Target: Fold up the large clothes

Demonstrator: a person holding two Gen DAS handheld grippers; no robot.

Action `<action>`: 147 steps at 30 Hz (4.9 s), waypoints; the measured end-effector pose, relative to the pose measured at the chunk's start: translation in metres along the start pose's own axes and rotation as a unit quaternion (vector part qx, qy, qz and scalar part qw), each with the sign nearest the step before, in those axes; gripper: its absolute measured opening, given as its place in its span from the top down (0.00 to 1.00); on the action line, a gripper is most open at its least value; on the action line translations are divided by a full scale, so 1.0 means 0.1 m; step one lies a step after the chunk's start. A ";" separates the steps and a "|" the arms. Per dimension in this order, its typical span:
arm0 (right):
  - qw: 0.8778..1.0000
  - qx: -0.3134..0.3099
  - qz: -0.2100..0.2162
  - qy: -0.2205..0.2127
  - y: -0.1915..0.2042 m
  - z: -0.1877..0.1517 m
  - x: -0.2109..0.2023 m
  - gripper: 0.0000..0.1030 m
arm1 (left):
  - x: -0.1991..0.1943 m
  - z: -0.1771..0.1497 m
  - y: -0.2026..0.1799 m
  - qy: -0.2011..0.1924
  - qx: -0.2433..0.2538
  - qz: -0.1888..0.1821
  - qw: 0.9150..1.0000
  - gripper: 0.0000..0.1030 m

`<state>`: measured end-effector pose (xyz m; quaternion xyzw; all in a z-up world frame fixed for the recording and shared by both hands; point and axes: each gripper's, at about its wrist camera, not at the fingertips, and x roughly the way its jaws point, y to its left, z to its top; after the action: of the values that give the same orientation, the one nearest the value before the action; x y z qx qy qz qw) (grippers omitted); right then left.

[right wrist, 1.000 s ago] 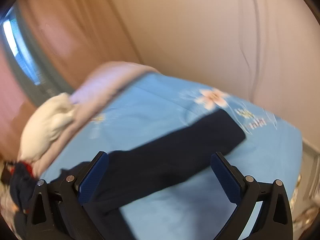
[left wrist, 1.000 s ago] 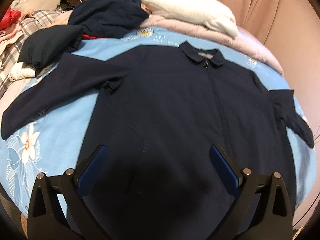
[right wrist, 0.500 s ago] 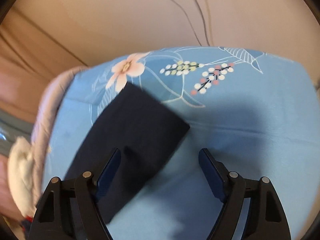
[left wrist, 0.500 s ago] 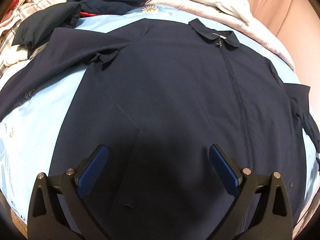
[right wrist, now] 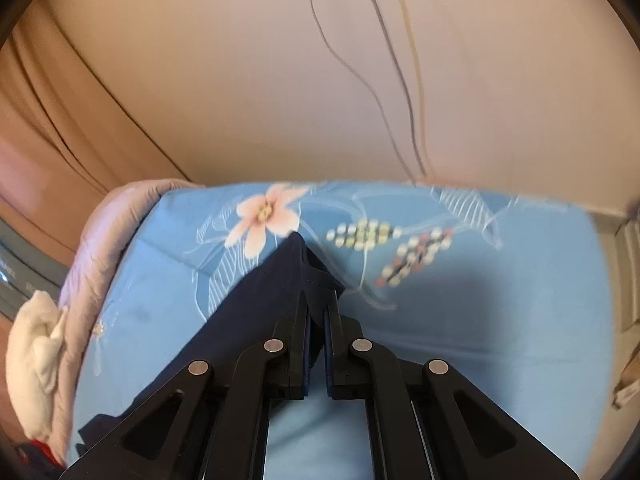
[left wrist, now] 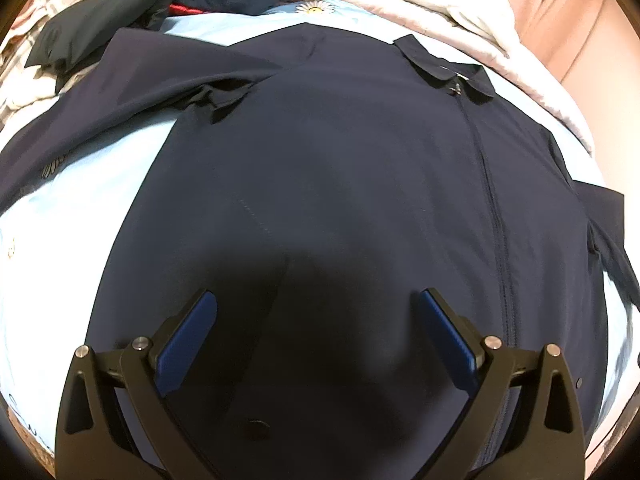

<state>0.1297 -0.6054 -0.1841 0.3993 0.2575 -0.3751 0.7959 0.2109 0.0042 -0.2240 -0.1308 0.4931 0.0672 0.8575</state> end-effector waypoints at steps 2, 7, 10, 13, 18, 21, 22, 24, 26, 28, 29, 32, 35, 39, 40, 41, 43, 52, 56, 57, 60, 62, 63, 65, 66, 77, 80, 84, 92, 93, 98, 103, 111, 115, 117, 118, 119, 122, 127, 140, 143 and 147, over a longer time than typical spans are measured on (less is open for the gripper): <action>1.000 -0.018 -0.005 -0.011 0.13 0.03 -0.13 0.97 | -0.02 0.01 0.05 -0.002 -0.005 -0.001 1.000 0.04; 0.993 -0.078 0.022 -0.089 0.54 0.09 -0.79 0.97 | -0.17 0.06 0.22 -0.018 -0.027 -0.002 0.999 0.04; 0.983 -0.118 0.068 -0.122 1.00 0.08 -1.23 0.97 | -0.27 0.06 0.32 -0.029 -0.038 0.002 0.999 0.03; 0.969 -0.163 0.112 -0.149 1.48 -0.02 -1.67 0.97 | -0.39 0.05 0.43 -0.042 -0.048 0.006 0.998 0.03; 0.937 -0.248 0.169 -0.180 2.28 -0.40 -2.24 0.97 | -0.60 0.00 0.66 -0.060 -0.061 0.001 0.996 0.03; 0.916 -0.291 0.209 -0.180 2.69 -0.75 -2.52 0.97 | -0.69 -0.01 0.82 -0.067 -0.076 -0.002 0.995 0.03; 0.912 -0.298 0.218 -0.179 2.76 -0.84 -2.56 0.97 | -0.71 -0.01 0.87 -0.069 -0.082 -0.002 0.994 0.03; 0.898 -0.320 0.249 -0.171 2.96 -1.09 -2.71 0.97 | -0.77 -0.01 0.99 -0.075 -0.091 -0.001 0.993 0.03; 0.885 -0.342 0.272 -0.161 3.12 -1.33 -2.77 0.97 | -0.81 -0.01 1.08 -0.079 -0.099 0.005 0.992 0.03; 0.874 -0.363 0.288 -0.149 3.24 -1.57 -2.82 0.97 | -0.85 -0.03 1.16 -0.084 -0.103 0.011 0.991 0.03; 0.867 -0.374 0.299 -0.139 3.31 -1.71 -2.85 0.97 | -0.86 -0.03 1.21 -0.086 -0.105 0.013 0.991 0.03; 0.850 -0.398 0.327 -0.107 3.46 -2.06 -2.86 0.97 | -0.90 -0.05 1.32 -0.094 -0.113 0.019 0.989 0.03; 0.833 -0.427 0.343 -0.083 3.54 -2.39 -2.82 0.97 | -0.91 -0.07 1.40 -0.094 -0.118 0.024 0.988 0.03; 0.811 -0.458 0.361 -0.043 3.70 -2.81 -2.76 0.97 | -0.92 -0.09 1.52 -0.094 -0.126 0.026 0.987 0.03; 0.808 -0.462 0.363 -0.035 3.75 -2.87 -2.75 0.97 | -0.93 -0.10 1.54 -0.095 -0.128 0.028 0.987 0.03; 0.804 -0.467 0.367 -0.022 3.76 -2.99 -2.74 0.97 | -0.94 -0.10 1.56 -0.097 -0.130 0.028 0.986 0.03; 0.795 -0.482 0.368 0.002 3.79 -3.20 -2.72 0.97 | -0.95 -0.11 1.59 -0.099 -0.132 0.028 0.986 0.03; 0.769 -0.527 0.355 0.068 3.71 -3.70 -2.57 0.97 | -0.95 -0.12 1.65 -0.097 -0.137 0.028 0.985 0.03; 0.761 -0.537 0.349 0.104 3.68 -3.90 -2.46 0.97 | -0.94 -0.12 1.65 -0.096 -0.135 0.030 0.986 0.03; 0.757 -0.542 0.347 0.112 3.67 -3.95 -2.44 0.97 | -0.94 -0.12 1.64 -0.096 -0.135 0.029 0.986 0.03; 0.751 -0.550 0.343 0.130 3.64 -4.08 -2.38 0.97 | -0.93 -0.11 1.64 -0.096 -0.133 0.029 0.986 0.03; 0.743 -0.554 0.346 0.149 3.62 -4.17 -2.35 0.97 | -0.92 -0.11 1.63 -0.095 -0.131 0.029 0.986 0.03; 0.740 -0.553 0.348 0.158 3.61 -4.21 -2.33 0.97 | -0.92 -0.11 1.62 -0.094 -0.130 0.029 0.987 0.03; 0.737 -0.553 0.349 0.168 3.59 -4.26 -2.31 0.97 | -0.91 -0.11 1.61 -0.093 -0.129 0.030 0.987 0.03; 0.735 -0.554 0.351 0.174 3.58 -4.28 -2.31 0.97 | -0.91 -0.11 1.61 -0.093 -0.128 0.030 0.987 0.03; 0.744 -0.518 0.386 0.168 3.49 -3.97 -2.44 0.48 | -0.91 -0.07 1.51 -0.094 -0.117 0.029 0.988 0.03; 0.755 -0.505 0.391 0.148 3.42 -3.74 -2.50 0.48 | -0.93 -0.01 1.44 -0.094 -0.108 0.014 0.990 0.03; 0.775 -0.487 0.385 0.119 3.28 -3.35 -2.48 0.45 | -0.90 0.14 1.31 -0.099 -0.096 -0.023 0.990 0.03; 0.841 -0.462 0.277 0.046 2.82 -2.68 -2.05 0.41 | -0.41 0.60 0.86 -0.061 -0.082 -0.130 0.986 0.04; 0.850 -0.454 0.264 0.046 2.75 -2.62 -1.95 0.41 | -0.35 0.64 0.81 -0.057 -0.083 -0.136 0.986 0.06; 0.872 -0.433 0.219 0.065 2.52 -2.44 -1.50 0.41 | 0.06 0.88 0.63 -0.044 -0.091 -0.138 0.985 0.19; 0.883 -0.416 0.195 0.093 2.35 -2.34 -1.14 0.41 | 0.29 0.98 0.64 -0.028 -0.108 -0.167 0.980 0.42; 0.890 -0.395 0.181 0.139 2.18 -2.37 -0.82 0.41 | -0.01 0.88 0.57 -0.049 -0.092 -0.130 0.986 0.92; 0.881 -0.408 0.180 0.156 2.14 -2.41 -0.83 0.41 | -0.26 0.77 0.72 -0.060 -0.103 -0.132 0.984 0.92; 0.877 -0.417 0.178 0.157 2.14 -2.45 -0.82 0.41 | -0.17 0.71 0.79 -0.047 -0.096 -0.103 0.989 0.94; 0.877 -0.418 0.177 0.159 2.14 -2.46 -0.81 0.41 | -0.09 0.67 0.82 -0.034 -0.094 -0.077 0.992 0.95; 0.877 -0.419 0.173 0.161 2.15 -2.48 -0.79 0.41 | -0.02 0.65 0.84 -0.022 -0.093 -0.059 0.994 0.96; 0.876 -0.422 0.164 0.167 2.14 -2.52 -0.74 0.41 | 0.10 0.58 0.94 0.007 -0.096 -0.057 0.994 0.97; 0.873 -0.431 0.152 0.170 2.15 -2.57 -0.70 0.41 | -0.08 0.70 0.97 -0.008 -0.083 -0.082 0.993 0.89; 0.882 -0.401 0.160 0.186 2.07 -2.53 -0.65 0.41 | 0.37 1.09 0.61 0.053 -0.053 -0.130 0.989 0.32; 0.884 -0.397 0.160 0.188 2.07 -2.53 -0.64 0.41 | 0.45 1.05 0.56 0.053 -0.047 -0.111 0.991 0.47; 0.884 -0.397 0.158 0.188 2.07 -2.54 -0.64 0.41 | 0.38 1.09 0.49 0.038 -0.022 -0.120 0.992 0.88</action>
<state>0.2303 -0.2870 -0.1872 0.1482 0.4635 -0.0287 0.8732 0.3085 0.0825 -0.2125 -0.2097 0.5044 -0.0302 0.8371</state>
